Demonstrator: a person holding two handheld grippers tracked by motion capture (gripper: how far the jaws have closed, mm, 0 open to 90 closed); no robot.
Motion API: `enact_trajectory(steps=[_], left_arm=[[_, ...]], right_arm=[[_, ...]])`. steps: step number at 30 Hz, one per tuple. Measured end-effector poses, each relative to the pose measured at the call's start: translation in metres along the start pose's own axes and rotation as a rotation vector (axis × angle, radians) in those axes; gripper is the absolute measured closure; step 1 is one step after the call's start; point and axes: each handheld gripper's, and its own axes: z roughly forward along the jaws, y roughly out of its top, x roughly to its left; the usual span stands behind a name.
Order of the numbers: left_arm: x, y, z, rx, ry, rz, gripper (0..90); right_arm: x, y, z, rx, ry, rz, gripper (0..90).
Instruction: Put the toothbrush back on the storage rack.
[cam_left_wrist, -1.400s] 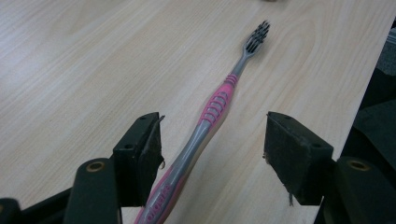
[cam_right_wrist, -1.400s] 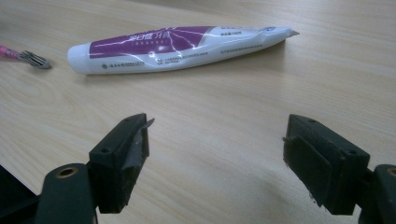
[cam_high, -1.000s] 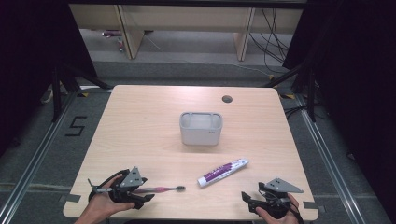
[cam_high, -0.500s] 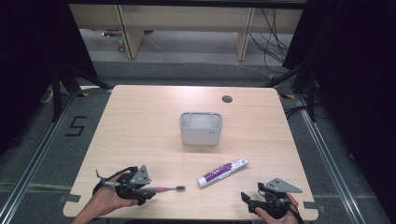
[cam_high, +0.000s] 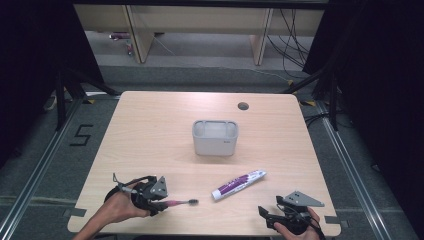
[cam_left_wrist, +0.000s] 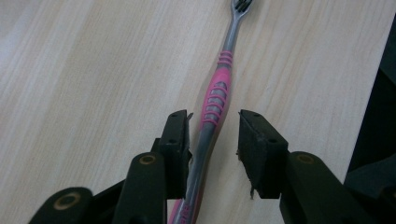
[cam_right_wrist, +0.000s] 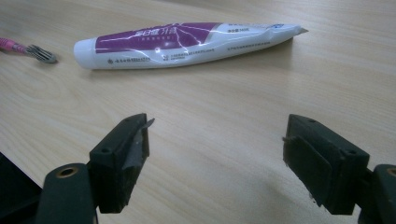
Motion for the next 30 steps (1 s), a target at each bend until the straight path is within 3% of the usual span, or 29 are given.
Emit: enact_trajectory(steps=[4,5,7,8,9,10,12,13,18,30], left_arm=[[0.003,0.007,0.001,0.050,-0.005,0.026,65.6],[0.003,0.010,0.003,0.080,-0.015,0.040,66.1],[0.003,0.011,0.004,0.091,-0.020,0.051,66.2],[0.003,0.012,0.006,0.102,-0.022,0.055,66.4],[0.003,0.013,0.007,0.108,-0.024,0.055,66.6],[0.003,0.015,0.007,0.116,-0.025,0.058,66.9],[0.004,0.017,0.008,0.123,-0.025,0.069,67.2],[0.004,0.018,0.009,0.125,-0.028,0.063,67.3],[0.009,0.022,0.010,0.153,-0.029,0.095,68.9],[0.007,0.029,0.017,0.215,-0.064,0.122,72.8]], right_arm=[[0.000,0.000,0.001,-0.004,0.003,0.000,23.2],[0.004,0.000,0.000,0.019,0.008,0.041,23.2],[0.004,0.000,0.000,0.018,0.007,0.041,23.2],[0.002,0.000,0.000,0.013,-0.007,0.006,23.2],[0.002,0.000,0.000,0.014,-0.006,0.005,23.2],[0.004,0.000,0.000,0.018,0.007,0.035,23.2],[0.004,-0.001,0.002,0.004,0.027,0.042,23.2],[0.003,0.000,0.000,0.018,0.007,0.020,23.2],[0.001,0.000,0.001,0.014,0.017,-0.008,23.2],[0.001,0.000,0.001,0.011,0.014,-0.011,23.2]])
